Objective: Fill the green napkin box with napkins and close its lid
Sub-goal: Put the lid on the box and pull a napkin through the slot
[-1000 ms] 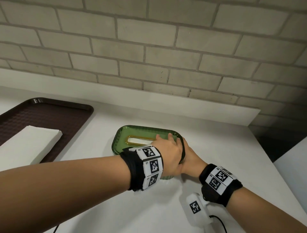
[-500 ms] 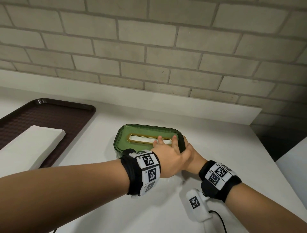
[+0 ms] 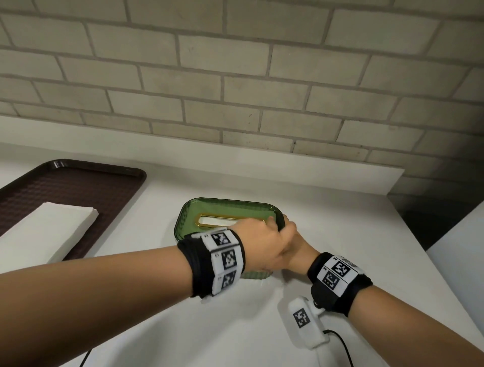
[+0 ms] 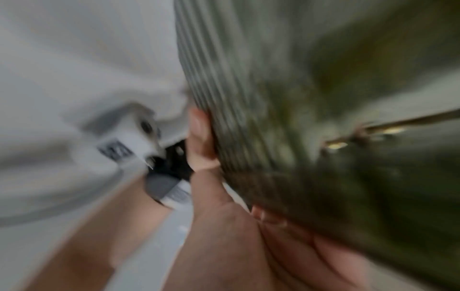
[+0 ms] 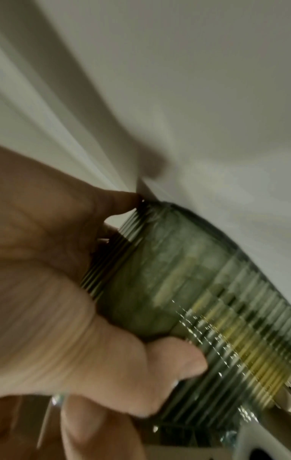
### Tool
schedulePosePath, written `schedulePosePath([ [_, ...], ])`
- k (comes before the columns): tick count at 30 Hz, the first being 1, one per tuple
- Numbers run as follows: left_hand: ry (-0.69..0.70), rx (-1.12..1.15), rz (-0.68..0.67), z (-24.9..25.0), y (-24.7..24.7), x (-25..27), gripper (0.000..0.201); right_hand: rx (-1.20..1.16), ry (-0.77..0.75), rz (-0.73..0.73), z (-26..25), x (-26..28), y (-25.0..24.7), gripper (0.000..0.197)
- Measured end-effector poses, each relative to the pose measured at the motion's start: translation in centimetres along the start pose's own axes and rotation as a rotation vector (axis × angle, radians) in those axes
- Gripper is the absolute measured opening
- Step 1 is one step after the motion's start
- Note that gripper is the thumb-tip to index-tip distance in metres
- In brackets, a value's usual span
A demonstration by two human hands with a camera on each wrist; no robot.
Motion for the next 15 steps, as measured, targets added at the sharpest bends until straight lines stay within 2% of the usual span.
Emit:
schedulePosePath([
  [3,-0.184,0.287,0.044,-2.9,-0.2,1.0,0.072,-0.123,-0.053,0.011,0.7,0.0,0.3,0.104],
  [4,-0.265,0.421,0.053,-4.3,0.1,1.6,0.076,-0.172,-0.069,0.003,0.7,0.0,0.4,0.108],
  [6,-0.456,0.599,0.060,-7.7,1.4,2.7,0.071,-0.223,-0.081,0.001,0.7,0.0,0.2,0.109],
  [9,-0.658,0.582,-0.044,-12.6,3.8,3.9,0.058,-0.213,-0.065,0.006,0.7,0.1,0.2,0.109],
  [11,-0.690,0.682,-0.186,-14.3,5.4,4.1,0.064,-0.204,-0.063,0.012,0.7,0.1,0.2,0.109],
  [12,-0.680,0.801,-0.230,-14.3,5.9,4.1,0.065,-0.196,-0.063,0.013,0.6,0.1,0.2,0.109],
  [14,-0.656,1.017,-0.228,-13.8,6.4,3.7,0.055,-0.184,-0.063,0.015,0.4,0.2,0.3,0.108],
  [15,-0.653,1.039,-0.213,-13.8,6.4,3.4,0.052,-0.181,-0.062,0.015,0.2,0.2,0.3,0.107],
])
Point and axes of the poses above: each hand's wrist, its own x-axis away from the middle knuckle, its own y-axis out of the palm, z = x × y, the point moved 1 cm from there along -x, towards the middle knuckle, and after that the axes turned 9 degrees about -x, right-handed, at the moved point
